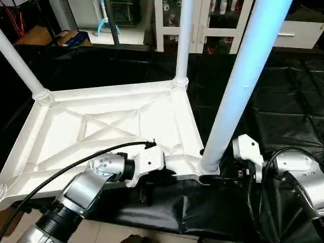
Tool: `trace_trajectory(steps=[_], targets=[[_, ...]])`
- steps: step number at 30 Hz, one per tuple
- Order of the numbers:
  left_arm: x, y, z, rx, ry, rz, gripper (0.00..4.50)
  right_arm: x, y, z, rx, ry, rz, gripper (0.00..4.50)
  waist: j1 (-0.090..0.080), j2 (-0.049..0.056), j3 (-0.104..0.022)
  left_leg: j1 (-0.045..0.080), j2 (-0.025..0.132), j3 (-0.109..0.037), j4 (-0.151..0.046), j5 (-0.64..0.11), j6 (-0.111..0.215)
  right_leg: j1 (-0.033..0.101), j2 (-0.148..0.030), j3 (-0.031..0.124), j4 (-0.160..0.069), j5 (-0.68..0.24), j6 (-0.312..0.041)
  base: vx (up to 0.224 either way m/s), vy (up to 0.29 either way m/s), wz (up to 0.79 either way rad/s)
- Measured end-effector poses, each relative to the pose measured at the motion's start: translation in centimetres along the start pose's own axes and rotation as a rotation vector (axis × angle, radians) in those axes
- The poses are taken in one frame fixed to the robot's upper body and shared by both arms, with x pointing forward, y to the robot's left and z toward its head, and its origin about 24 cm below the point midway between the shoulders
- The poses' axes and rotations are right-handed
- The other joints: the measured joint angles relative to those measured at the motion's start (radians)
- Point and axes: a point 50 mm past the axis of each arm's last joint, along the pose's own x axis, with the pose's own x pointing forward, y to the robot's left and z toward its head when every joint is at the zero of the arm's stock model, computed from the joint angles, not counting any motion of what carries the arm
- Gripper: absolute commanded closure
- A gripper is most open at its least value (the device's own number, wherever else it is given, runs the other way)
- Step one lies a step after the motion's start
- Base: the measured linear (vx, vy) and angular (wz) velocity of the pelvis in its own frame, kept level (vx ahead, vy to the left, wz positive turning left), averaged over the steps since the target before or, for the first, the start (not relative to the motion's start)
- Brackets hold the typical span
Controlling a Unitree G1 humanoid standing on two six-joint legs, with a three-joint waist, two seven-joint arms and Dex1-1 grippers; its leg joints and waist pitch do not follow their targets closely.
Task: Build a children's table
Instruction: Rotate leg to tighten
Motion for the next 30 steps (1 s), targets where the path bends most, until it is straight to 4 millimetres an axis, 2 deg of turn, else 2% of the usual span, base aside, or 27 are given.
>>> trace_trajectory(steps=[15, 25, 28, 30], targets=[[0.1, -0.3, 0.1, 0.001, -0.002, -0.004, 4.5, -0.4, -0.4, -0.3, 0.028, -0.013, 0.014, 2.56, 0.004, -0.001, -0.004, -0.001, 0.0, -0.001, 0.001, 0.003, 0.005, 0.001, 0.0, -0.001, 0.001, 0.0, 0.0, 0.0, 0.0, 0.0], [0.0, -0.3, 0.0, -0.005, 0.002, -0.004, 4.5, -0.3, -0.5, -0.5, 0.05, -0.03, 0.004, 2.6, 0.002, -0.002, -0.004, -0.001, 0.0, -0.001, 0.001, 0.003, 0.005, 0.001, 0.0, -0.001, 0.001, 0.0, 0.0, 0.0, 0.0, 0.0], [-0.2, 0.1, -0.2, -0.018, 0.008, 0.037, 4.5, 0.6, -1.0, -0.9, 0.08, -0.062, -0.077, 2.61, -0.005, -0.005, -0.006, 0.0, 0.0, -0.001, 0.002, 0.0, 0.0, 0.001, 0.0, -0.001, 0.002, 0.0, -0.001, 0.0, 0.0, 0.0], [0.0, 1.1, -0.3, -0.031, 0.018, 0.118, 4.5, 1.8, -2.1, -1.0, 0.112, -0.083, -0.213, 2.61, -0.019, -0.01, -0.006, 0.0, 0.0, -0.003, 0.002, 0.002, -0.002, 0.001, 0.0, -0.002, 0.002, 0.0, 0.0, -0.028, 0.001, -0.03]])
